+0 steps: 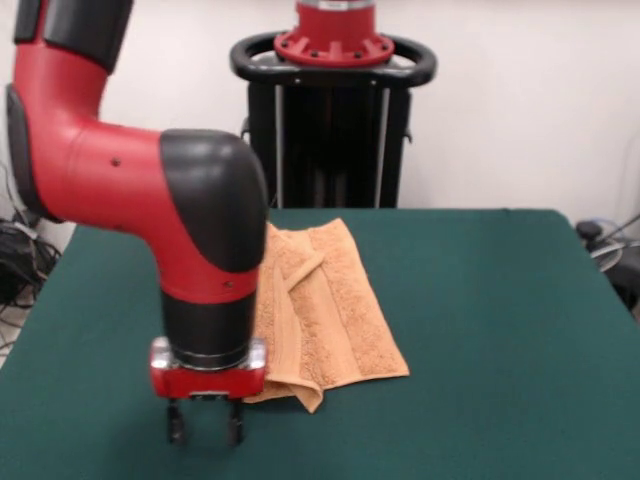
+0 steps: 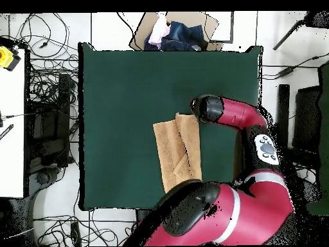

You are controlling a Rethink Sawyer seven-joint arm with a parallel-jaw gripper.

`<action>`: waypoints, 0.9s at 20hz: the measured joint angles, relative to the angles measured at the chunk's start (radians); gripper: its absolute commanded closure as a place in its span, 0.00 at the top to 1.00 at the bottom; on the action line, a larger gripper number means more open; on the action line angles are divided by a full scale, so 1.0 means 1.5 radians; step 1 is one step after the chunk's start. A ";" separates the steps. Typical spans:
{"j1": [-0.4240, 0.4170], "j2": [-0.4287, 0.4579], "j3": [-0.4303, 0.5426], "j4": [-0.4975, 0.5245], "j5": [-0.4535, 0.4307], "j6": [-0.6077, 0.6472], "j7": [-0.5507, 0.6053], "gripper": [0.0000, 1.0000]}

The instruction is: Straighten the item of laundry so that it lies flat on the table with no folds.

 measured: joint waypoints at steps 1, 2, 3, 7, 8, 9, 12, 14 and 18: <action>0.004 -0.003 0.000 0.006 0.004 0.005 0.000 1.00; 0.008 -0.005 0.000 0.012 0.007 0.011 0.000 1.00; 0.014 -0.009 0.000 0.020 0.012 0.019 0.000 1.00; 0.030 -0.022 0.000 0.046 0.025 0.045 0.000 1.00; 0.034 -0.025 0.000 0.050 0.026 0.049 0.000 1.00; 0.035 -0.025 0.000 0.051 0.027 0.050 0.000 1.00; 0.040 -0.027 0.000 0.052 0.028 0.050 0.000 1.00; 0.047 -0.028 -0.002 0.052 0.029 0.050 0.000 1.00; 0.057 -0.028 -0.004 0.052 0.029 0.051 0.000 1.00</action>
